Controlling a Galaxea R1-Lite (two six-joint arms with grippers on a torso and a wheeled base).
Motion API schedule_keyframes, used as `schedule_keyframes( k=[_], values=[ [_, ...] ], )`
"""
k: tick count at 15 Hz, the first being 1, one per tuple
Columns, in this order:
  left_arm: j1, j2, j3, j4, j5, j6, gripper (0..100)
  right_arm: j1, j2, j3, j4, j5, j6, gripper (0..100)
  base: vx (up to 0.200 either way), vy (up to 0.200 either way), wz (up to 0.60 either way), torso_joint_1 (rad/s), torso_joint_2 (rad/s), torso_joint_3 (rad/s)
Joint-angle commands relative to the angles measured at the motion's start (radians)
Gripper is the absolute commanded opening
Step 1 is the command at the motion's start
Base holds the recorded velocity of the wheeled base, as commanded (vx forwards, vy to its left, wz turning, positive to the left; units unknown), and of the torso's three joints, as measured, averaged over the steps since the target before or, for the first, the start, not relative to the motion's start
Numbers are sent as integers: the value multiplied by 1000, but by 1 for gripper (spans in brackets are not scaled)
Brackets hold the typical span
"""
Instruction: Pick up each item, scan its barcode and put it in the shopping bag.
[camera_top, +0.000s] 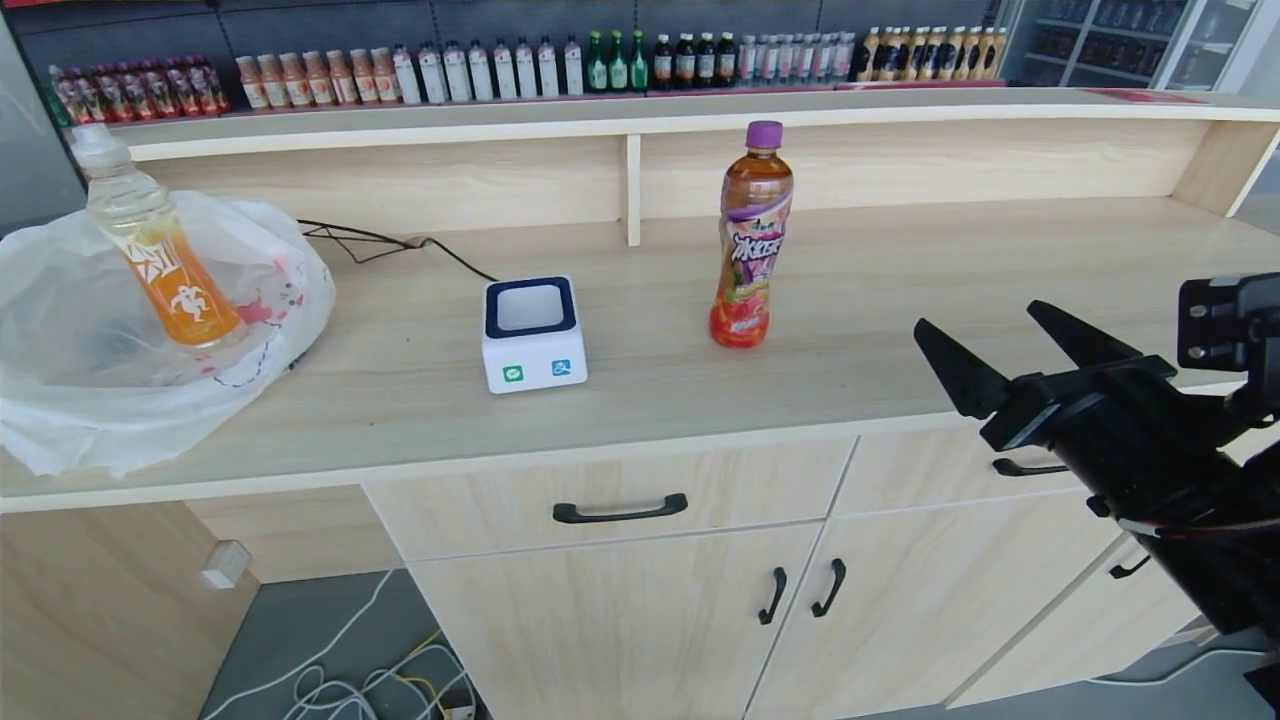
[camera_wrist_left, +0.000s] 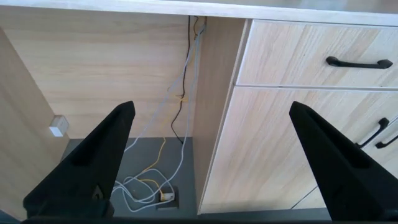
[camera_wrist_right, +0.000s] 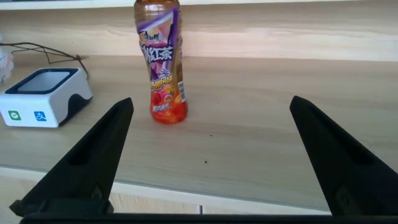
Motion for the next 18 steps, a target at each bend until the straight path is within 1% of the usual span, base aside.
schedule_keyframes(
  k=[1,4,11,12,13,14,15,18],
  values=[
    [0,0,0,0,1,-2,100,2,4,0,-2,1,0,100,0,0,0,0,0,0],
    [0,0,0,0,1,-2,100,2,5,0,-2,1,0,100,200,0,0,-5,-4,5],
    [0,0,0,0,-1,-2,100,2,10,-23,-2,1,-2,100,0,0,0,0,0,0],
    [0,0,0,0,-1,0,100,-1,27,-65,-2,1,-8,100,0,0,0,0,0,0],
    [0,0,0,0,-1,0,100,8,54,-154,-2,4,-23,100,0,0,0,0,0,0],
    [-2,0,0,0,-1,0,100,21,65,-192,-2,10,-29,100,0,0,0,0,0,0],
    [0,0,0,0,1,0,100,24,73,-252,27,11,-33,100,0,0,0,0,0,0],
    [0,0,0,0,-1,0,100,38,47,-418,291,31,-28,100,0,0,0,0,0,0]
  ],
)
